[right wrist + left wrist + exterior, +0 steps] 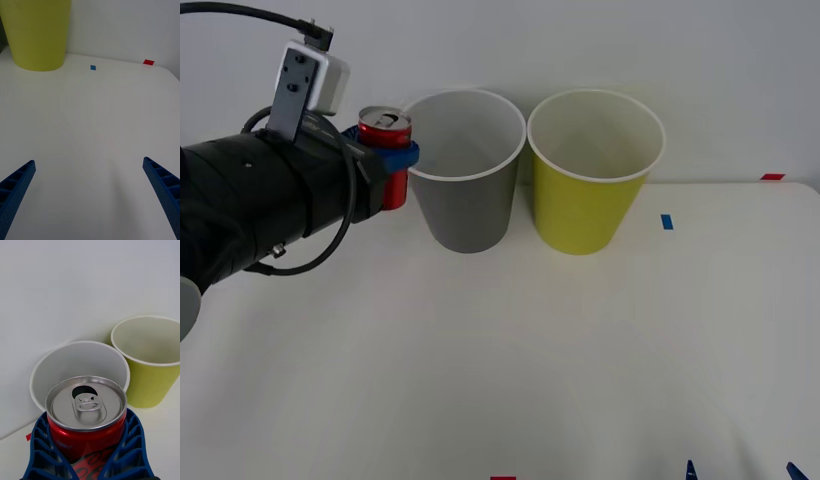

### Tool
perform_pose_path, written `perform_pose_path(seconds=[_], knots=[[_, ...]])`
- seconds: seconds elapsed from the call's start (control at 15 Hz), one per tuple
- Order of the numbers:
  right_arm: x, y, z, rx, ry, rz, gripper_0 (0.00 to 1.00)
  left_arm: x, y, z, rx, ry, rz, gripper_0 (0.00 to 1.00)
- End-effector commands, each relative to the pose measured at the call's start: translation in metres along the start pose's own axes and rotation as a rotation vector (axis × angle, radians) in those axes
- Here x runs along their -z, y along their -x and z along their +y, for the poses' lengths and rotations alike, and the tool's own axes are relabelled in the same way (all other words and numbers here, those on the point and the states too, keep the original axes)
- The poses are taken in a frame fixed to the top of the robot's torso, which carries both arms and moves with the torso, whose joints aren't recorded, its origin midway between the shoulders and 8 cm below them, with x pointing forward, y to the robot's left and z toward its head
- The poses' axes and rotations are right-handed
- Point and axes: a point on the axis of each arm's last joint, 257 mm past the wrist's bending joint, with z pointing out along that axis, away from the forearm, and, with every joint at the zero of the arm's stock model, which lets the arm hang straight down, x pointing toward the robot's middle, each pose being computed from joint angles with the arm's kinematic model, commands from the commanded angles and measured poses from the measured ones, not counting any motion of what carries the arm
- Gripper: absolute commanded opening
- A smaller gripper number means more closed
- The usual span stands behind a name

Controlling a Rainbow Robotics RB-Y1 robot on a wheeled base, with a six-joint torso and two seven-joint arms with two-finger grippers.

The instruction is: Put cans in the gray bin and PET bottles in the light green bin.

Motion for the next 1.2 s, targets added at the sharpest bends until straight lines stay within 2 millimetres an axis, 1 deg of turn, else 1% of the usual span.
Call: perform_pose_path(seconds=[0.07,0.27,0.47,0.73,0.87,1.0,1.2], knots=[[0.0,0.0,0.0,0.0,0.0,0.0,1.0,-0.02,0.024,0.011,-0.001,-0.002,-0.018,0.0],[0.0,0.0,0.0,0.0,0.0,0.0,1.0,-0.046,0.05,0.014,-0.023,-0.013,-0.023,0.0],[0.0,0.0,0.0,0.0,0.0,0.0,1.0,-0.07,0.064,0.007,-0.026,-0.036,-0.047,0.0],[0.0,0.0,0.0,0.0,0.0,0.0,1.0,-0.109,0.067,-0.001,0.002,-0.059,-0.069,0.0],[0.0,0.0,0.0,0.0,0.0,0.0,1.0,-0.119,0.067,-0.003,0.017,-0.062,-0.073,0.0],[0.0,0.0,0.0,0.0,0.0,0.0,1.0,-0.129,0.067,-0.001,0.019,-0.054,-0.07,0.0],[0.0,0.0,0.0,0.0,0.0,0.0,1.0,-0.144,0.07,0.012,0.026,-0.031,-0.09,0.0]])
